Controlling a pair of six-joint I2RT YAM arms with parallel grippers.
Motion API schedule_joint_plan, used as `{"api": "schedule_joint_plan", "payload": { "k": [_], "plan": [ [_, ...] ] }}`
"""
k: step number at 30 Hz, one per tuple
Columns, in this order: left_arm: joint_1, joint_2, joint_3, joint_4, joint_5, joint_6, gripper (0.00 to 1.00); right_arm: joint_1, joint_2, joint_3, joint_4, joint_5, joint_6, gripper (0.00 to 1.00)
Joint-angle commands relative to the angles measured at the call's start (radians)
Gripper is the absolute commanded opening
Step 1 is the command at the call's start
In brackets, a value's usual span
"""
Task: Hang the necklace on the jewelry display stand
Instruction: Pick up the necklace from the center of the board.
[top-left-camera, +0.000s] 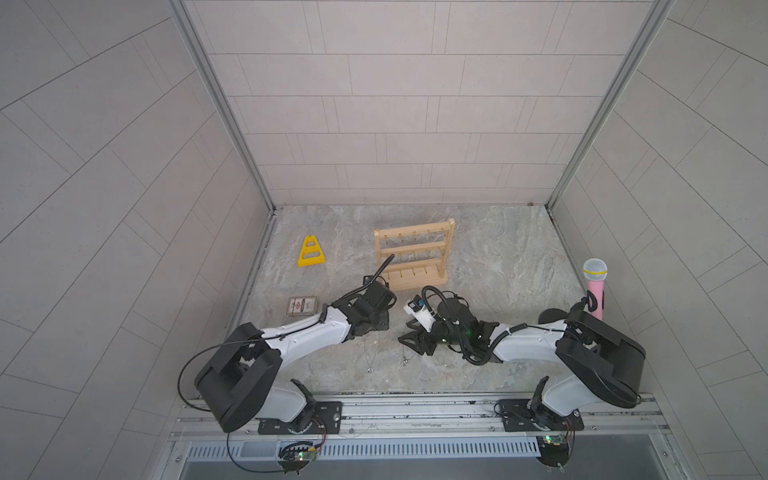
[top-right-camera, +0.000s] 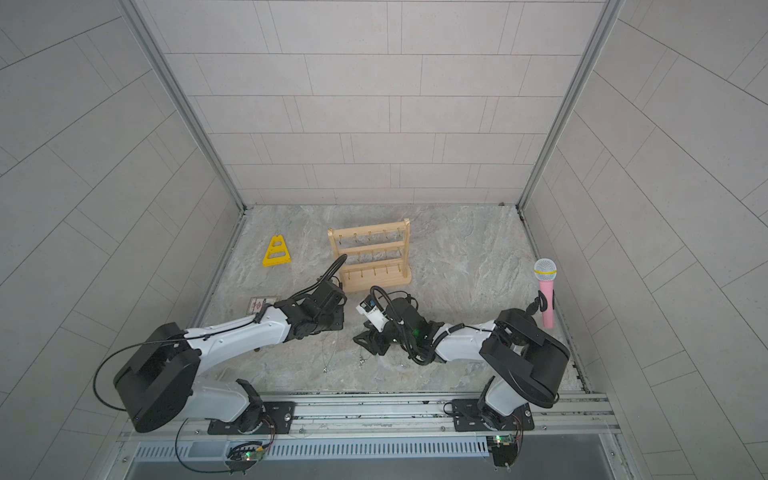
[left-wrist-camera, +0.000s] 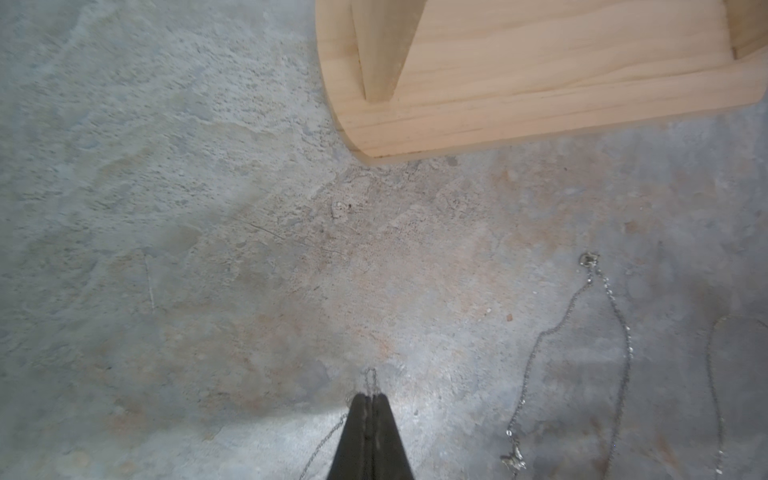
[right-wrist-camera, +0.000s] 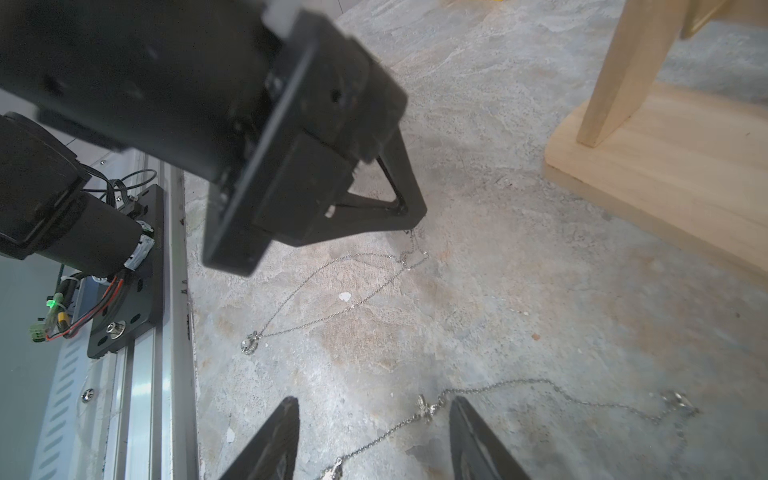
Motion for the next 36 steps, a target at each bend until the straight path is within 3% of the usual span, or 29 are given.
{"api": "schedule_joint_plan", "payload": {
  "k": [1,11,23,36],
  "plan": [
    [0.003,-0.057,0.027,-0.054,0.002,-0.01,0.0,0.005,0.047,0.03,0.091,0.013,-0.023,0.6],
    [0.001,-0.226,0.046,-0.15,0.046,-0.015,0.0,0.007,0.175,0.13,0.209,-0.022,-0.015,0.61],
    [0.002,-0.3,0.12,-0.225,0.053,-0.01,0.0,0.034,0.281,0.181,0.341,-0.081,-0.016,0.62],
    [0.001,-0.343,0.155,-0.259,0.038,-0.011,0.0,0.033,0.34,0.193,0.43,-0.092,0.028,0.48]
  ]
}}
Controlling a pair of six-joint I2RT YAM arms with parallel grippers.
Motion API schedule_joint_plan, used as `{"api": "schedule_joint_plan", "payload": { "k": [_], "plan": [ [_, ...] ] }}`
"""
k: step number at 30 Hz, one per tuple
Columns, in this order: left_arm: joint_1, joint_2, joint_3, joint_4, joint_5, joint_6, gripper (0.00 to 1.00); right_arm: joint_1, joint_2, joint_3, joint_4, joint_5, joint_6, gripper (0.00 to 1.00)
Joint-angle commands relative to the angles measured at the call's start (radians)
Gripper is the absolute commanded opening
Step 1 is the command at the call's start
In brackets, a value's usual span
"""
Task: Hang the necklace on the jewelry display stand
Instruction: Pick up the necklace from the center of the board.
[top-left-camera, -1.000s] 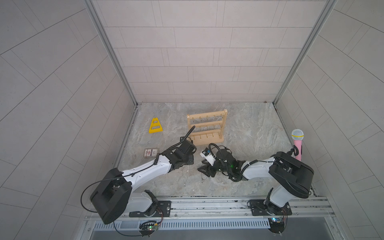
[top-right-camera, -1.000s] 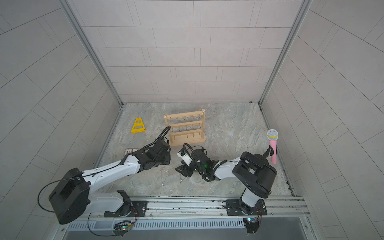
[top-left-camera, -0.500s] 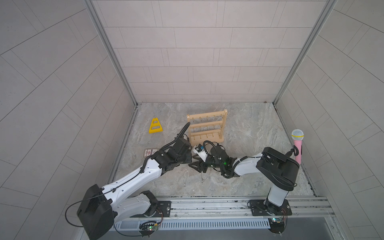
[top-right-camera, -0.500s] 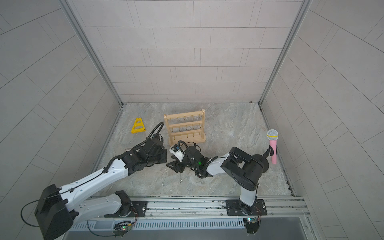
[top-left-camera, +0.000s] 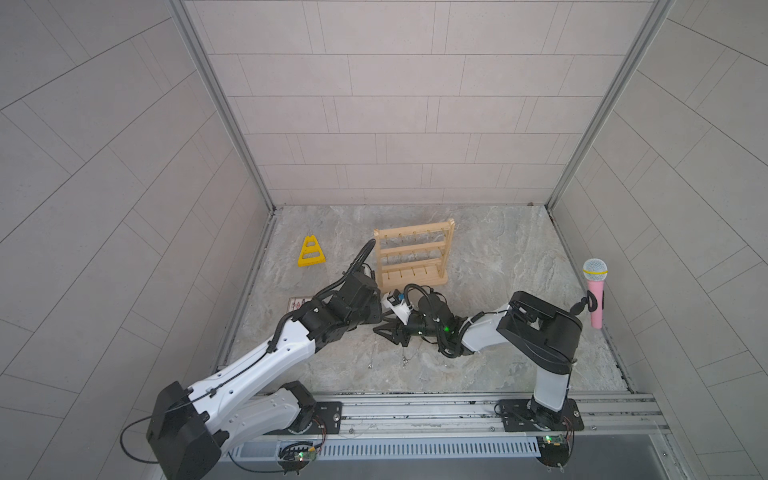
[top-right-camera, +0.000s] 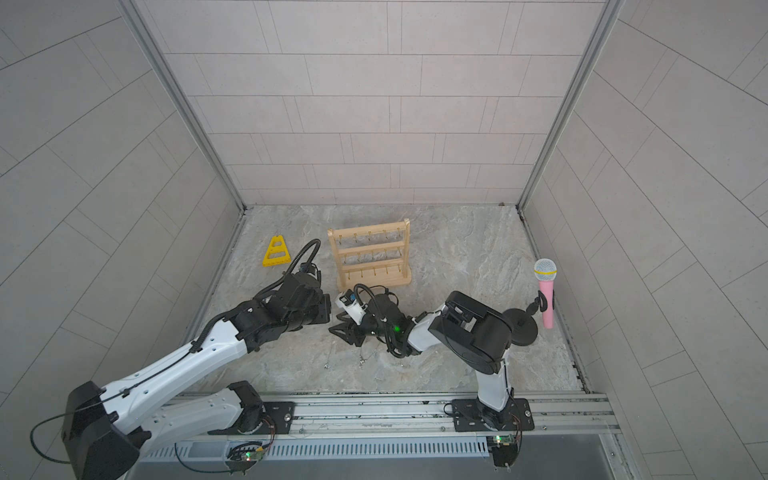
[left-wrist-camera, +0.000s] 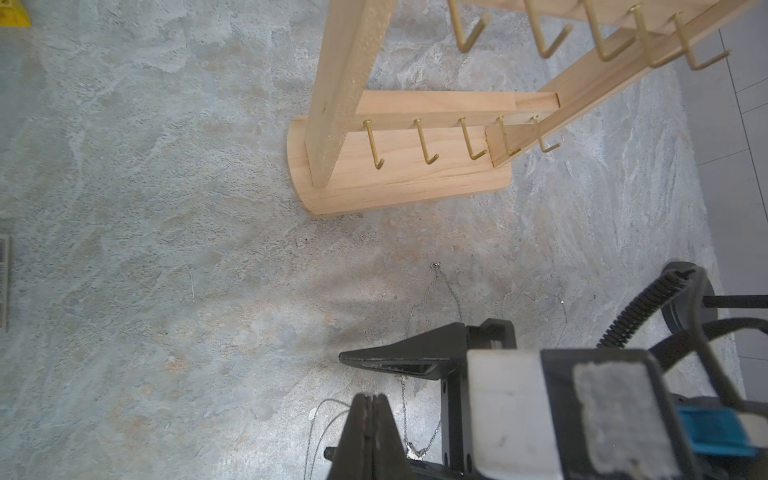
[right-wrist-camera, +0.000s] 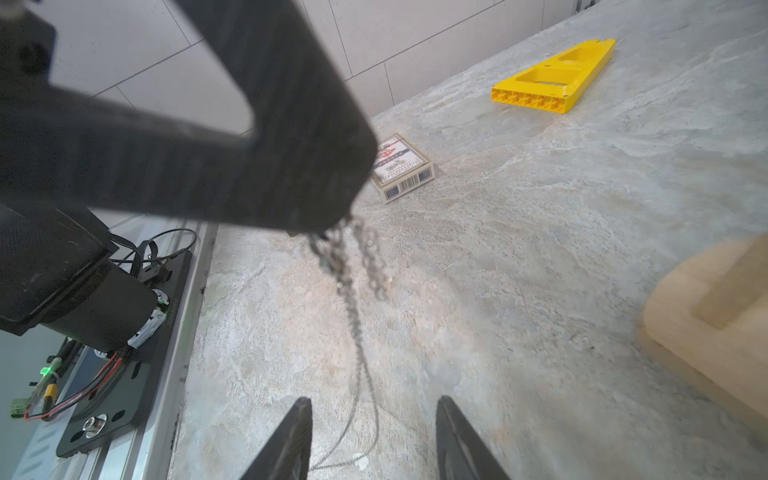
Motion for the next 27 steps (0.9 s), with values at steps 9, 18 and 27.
{"api": "schedule_joint_plan", "payload": {
  "k": [9,18,27],
  "plan": [
    [0.001,-0.038,0.055,-0.038,-0.036,-0.004,0.0,0.017,0.034,0.034,0.051,-0.044,0.015,0.42],
    [0.001,-0.077,0.047,-0.023,-0.076,0.002,0.0,0.019,0.036,0.034,0.042,-0.047,0.016,0.33],
    [0.001,-0.083,0.051,-0.026,-0.079,0.003,0.0,0.02,0.036,0.041,0.035,-0.058,0.018,0.2]
  ]
}}
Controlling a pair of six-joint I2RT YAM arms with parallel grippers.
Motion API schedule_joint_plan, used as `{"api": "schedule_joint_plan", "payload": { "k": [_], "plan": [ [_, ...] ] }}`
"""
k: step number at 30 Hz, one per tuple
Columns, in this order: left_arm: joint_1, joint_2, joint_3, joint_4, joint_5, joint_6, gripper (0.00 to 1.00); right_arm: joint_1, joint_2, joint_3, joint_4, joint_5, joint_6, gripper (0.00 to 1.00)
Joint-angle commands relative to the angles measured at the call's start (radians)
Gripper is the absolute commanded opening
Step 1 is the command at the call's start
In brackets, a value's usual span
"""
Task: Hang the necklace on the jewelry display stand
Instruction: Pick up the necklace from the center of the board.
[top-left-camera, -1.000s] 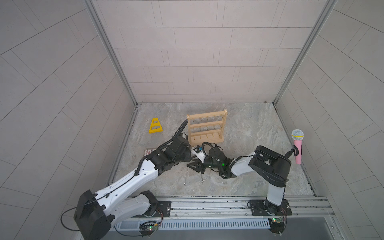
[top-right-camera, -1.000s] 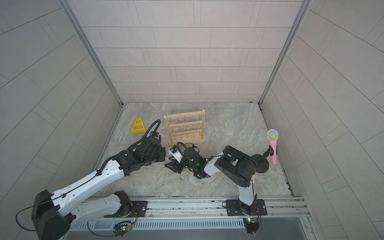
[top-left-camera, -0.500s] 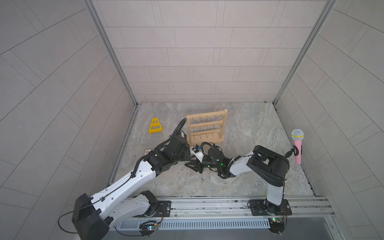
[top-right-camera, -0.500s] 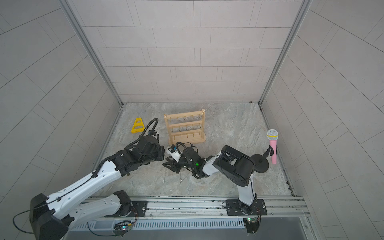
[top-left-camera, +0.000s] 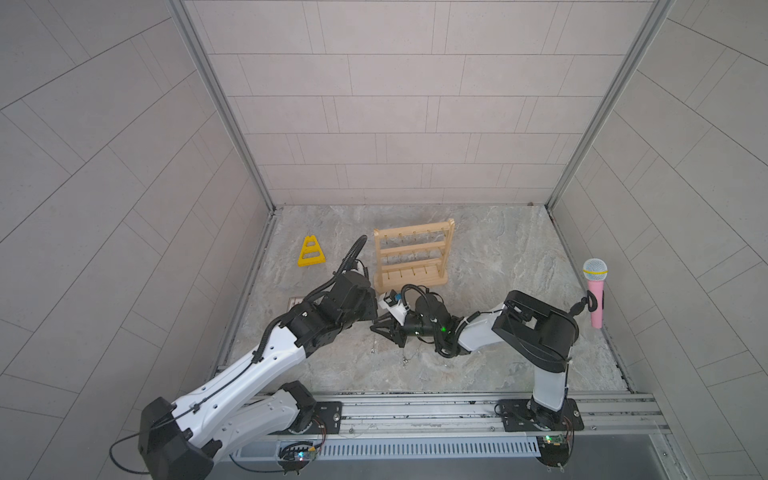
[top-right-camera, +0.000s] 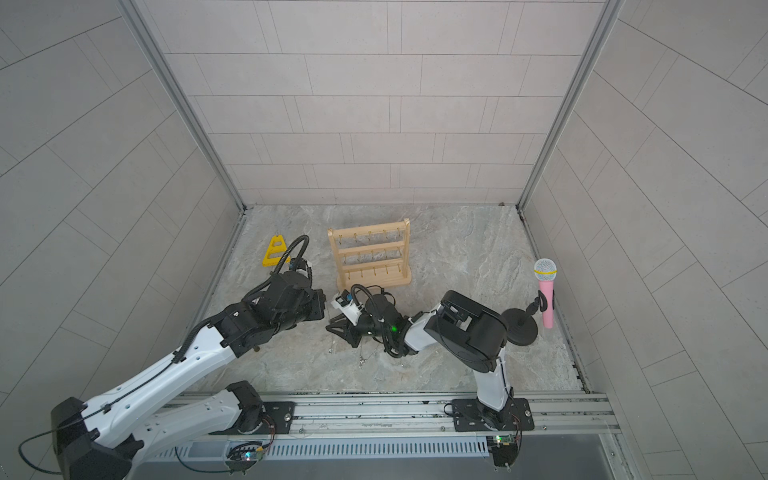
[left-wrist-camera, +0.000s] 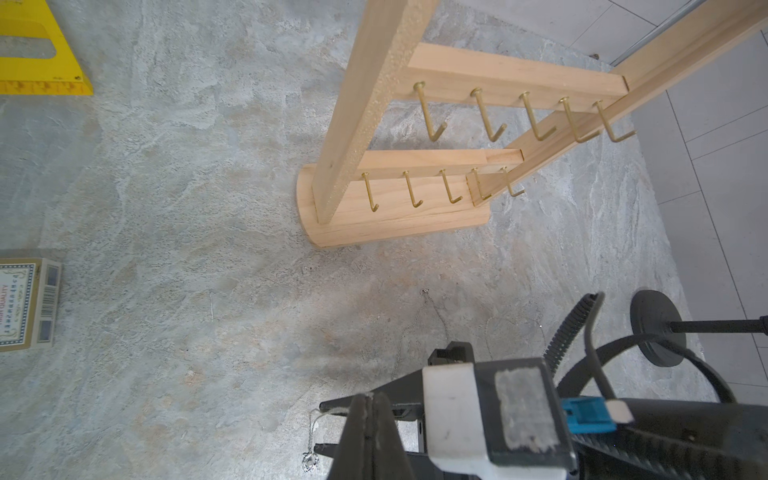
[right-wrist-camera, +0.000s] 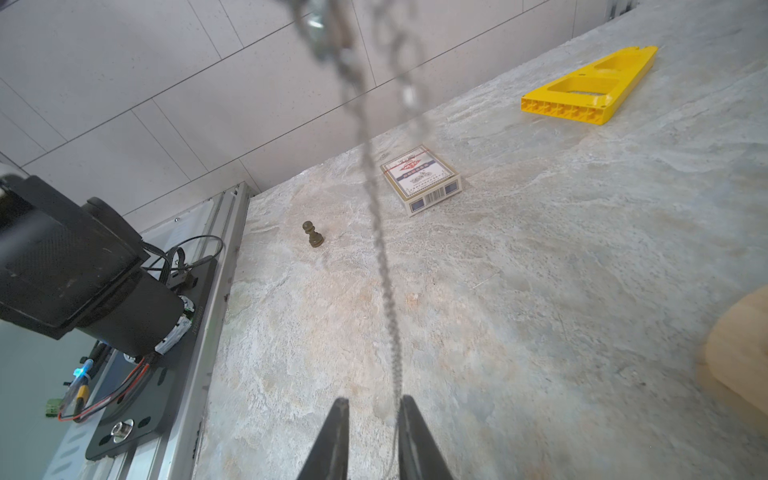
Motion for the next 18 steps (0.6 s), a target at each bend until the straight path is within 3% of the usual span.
{"api": "schedule_joint_plan", "payload": {
  "k": [1,8,14,18],
  "plan": [
    [0.002,-0.012,0.022,-0.007,-0.022,0.002,0.0,0.008,0.005,0.013,0.005,-0.013,-0.003,0.19],
    [0.002,-0.012,0.023,-0.004,-0.016,0.001,0.0,0.007,0.002,0.013,0.017,-0.005,0.002,0.16],
    [0.002,-0.018,0.037,-0.016,-0.013,0.003,0.0,0.008,0.009,0.015,0.026,0.037,0.003,0.31],
    [0.001,-0.022,0.038,-0.019,-0.008,0.0,0.0,0.001,0.009,0.02,0.025,0.061,0.005,0.35]
  ]
}}
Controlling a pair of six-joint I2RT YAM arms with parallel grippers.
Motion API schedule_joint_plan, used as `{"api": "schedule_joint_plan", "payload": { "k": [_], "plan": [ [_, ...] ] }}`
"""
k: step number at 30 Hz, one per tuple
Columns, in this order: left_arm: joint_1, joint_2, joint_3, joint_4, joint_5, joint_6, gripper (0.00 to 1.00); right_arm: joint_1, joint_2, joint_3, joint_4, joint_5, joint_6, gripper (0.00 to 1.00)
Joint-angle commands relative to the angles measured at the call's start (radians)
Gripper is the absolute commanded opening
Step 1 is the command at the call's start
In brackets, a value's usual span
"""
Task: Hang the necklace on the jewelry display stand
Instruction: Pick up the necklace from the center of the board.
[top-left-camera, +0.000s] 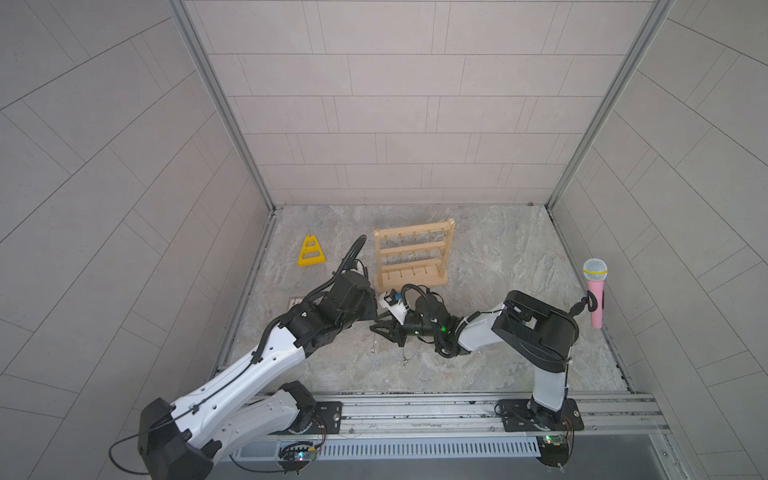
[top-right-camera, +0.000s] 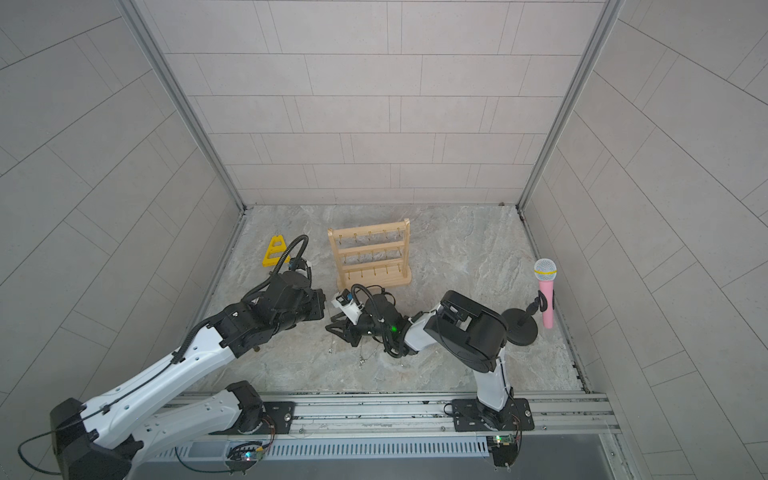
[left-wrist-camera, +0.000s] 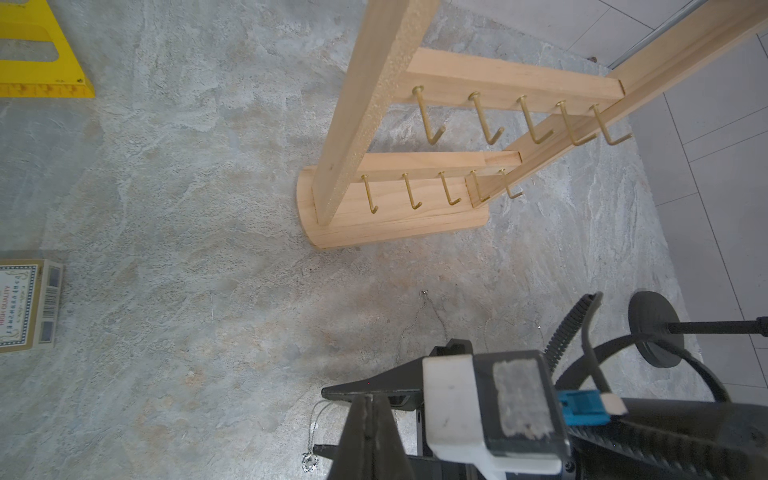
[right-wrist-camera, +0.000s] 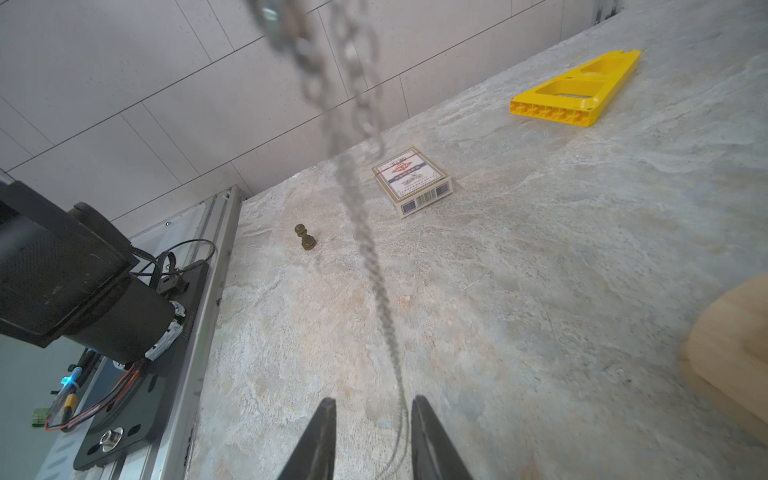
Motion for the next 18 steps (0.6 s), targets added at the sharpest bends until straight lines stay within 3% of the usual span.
{"api": "schedule_joint_plan", "payload": {
  "k": [1,8,18],
  "plan": [
    [0.001,-0.019,0.036,-0.02,-0.007,-0.001,0.0,0.0,0.008,0.021,0.024,0.032,0.003,0.35],
    [0.002,-0.022,0.034,-0.026,-0.004,-0.003,0.0,-0.01,-0.01,0.043,-0.011,0.058,-0.016,0.39],
    [0.003,-0.023,0.035,-0.025,-0.01,-0.001,0.0,-0.008,-0.006,0.045,-0.013,0.018,-0.014,0.15]
  ]
}}
